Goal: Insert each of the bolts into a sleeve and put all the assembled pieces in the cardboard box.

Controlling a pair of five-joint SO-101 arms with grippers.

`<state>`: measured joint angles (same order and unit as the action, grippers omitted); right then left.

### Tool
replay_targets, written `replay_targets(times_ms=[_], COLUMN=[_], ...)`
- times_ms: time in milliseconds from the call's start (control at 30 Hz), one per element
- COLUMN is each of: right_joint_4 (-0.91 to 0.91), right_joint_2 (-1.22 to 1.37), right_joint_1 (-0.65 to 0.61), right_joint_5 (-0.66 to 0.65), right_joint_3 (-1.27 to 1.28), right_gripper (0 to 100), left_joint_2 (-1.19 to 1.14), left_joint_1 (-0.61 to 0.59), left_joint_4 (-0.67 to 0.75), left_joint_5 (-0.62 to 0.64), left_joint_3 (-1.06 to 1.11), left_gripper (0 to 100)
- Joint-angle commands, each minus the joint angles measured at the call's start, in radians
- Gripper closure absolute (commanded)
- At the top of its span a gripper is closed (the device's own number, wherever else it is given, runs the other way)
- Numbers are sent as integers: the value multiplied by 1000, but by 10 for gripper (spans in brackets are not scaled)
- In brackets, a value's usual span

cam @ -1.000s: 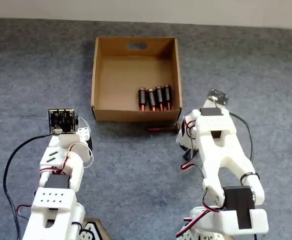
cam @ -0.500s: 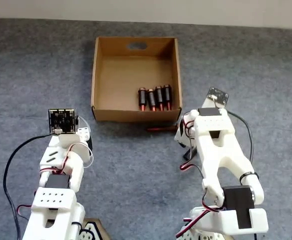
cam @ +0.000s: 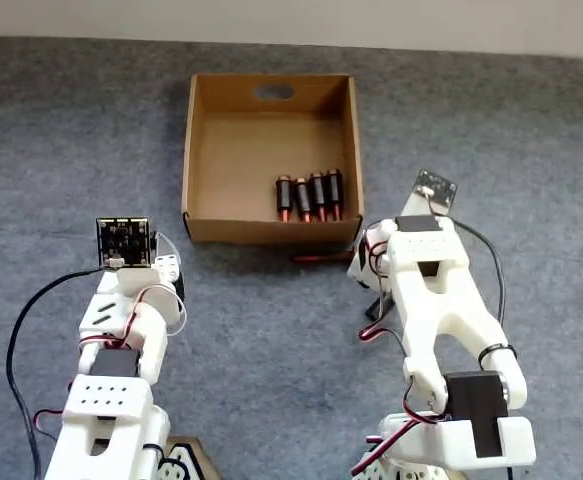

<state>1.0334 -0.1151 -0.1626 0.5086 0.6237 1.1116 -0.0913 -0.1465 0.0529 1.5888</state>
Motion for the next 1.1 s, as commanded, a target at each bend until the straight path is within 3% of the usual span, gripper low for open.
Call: replay_targets(times_ms=[0, 600, 800, 1067], right_joint_4=[-12, -150, -151, -151], right_joint_2=[-4, -4, -4, -13], right_joint_1=[-7, -5, -5, -4], right_joint_5=[8, 8, 5, -135], right_joint_3=[-10, 124, 128, 102], right_gripper=[786, 786, 943, 956], left_joint_2=[16, 16, 16, 16], left_joint_1=[-13, -13, -13, -13], left_joint_4=[23, 23, 23, 23], left_joint_5=[5, 5, 5, 5], left_joint_3=[-4, -4, -4, -4], left_gripper=[990, 990, 990, 990])
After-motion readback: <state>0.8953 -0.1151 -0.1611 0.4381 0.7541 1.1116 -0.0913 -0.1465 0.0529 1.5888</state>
